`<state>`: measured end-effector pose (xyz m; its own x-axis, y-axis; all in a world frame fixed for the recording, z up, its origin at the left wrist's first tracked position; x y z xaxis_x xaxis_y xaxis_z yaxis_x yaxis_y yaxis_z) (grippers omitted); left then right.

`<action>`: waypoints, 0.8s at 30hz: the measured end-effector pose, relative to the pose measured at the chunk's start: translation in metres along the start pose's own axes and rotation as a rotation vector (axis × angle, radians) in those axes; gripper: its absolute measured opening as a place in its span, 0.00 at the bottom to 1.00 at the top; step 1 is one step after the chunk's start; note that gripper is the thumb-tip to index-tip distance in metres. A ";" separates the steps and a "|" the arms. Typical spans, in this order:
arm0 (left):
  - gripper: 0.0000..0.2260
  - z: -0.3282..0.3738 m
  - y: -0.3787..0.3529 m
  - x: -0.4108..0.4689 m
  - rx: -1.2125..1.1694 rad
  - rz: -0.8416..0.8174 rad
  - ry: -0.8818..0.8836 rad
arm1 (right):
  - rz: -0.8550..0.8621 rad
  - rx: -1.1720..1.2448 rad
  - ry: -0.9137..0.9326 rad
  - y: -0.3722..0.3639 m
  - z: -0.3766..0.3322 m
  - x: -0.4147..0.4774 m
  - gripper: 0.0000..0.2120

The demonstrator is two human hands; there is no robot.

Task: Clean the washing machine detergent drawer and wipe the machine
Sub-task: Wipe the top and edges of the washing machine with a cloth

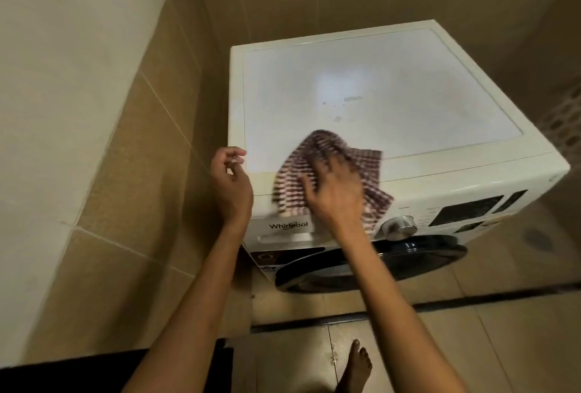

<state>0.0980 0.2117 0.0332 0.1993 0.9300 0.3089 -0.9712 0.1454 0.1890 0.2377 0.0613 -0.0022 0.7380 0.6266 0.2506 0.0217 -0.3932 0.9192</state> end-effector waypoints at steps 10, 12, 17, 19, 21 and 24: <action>0.09 0.036 -0.090 -0.097 0.035 -0.541 -0.231 | 0.246 -0.025 -0.006 -0.008 0.034 -0.080 0.23; 0.09 0.035 -0.090 -0.099 0.058 -0.529 -0.231 | 0.221 -0.049 0.238 -0.030 0.027 -0.101 0.20; 0.09 0.035 -0.101 -0.105 0.022 -0.620 -0.186 | 0.288 0.207 -0.140 -0.041 0.075 -0.107 0.22; 0.09 0.034 -0.109 -0.110 0.017 -0.654 -0.150 | 0.083 0.480 -0.208 -0.081 0.054 -0.127 0.21; 0.10 0.034 -0.116 -0.113 0.033 -0.671 -0.138 | -0.056 0.673 -0.302 -0.101 0.055 -0.143 0.14; 0.11 0.036 -0.124 -0.111 0.039 -0.664 -0.149 | -0.123 1.177 -0.669 -0.112 0.076 -0.161 0.32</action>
<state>0.2007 0.0780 0.0088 0.7702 0.5909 0.2402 -0.6317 0.6546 0.4152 0.1683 -0.0469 -0.1683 0.8653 0.3881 -0.3172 0.4206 -0.9064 0.0383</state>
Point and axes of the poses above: each hand's wrist, its own x-axis towards the middle knuckle, its own y-axis out of the back of the hand, z = x × y, the point moved 10 cm from there along x, towards the middle knuckle, and after that the axes turned 3 degrees about z, right-handed, at the moved point
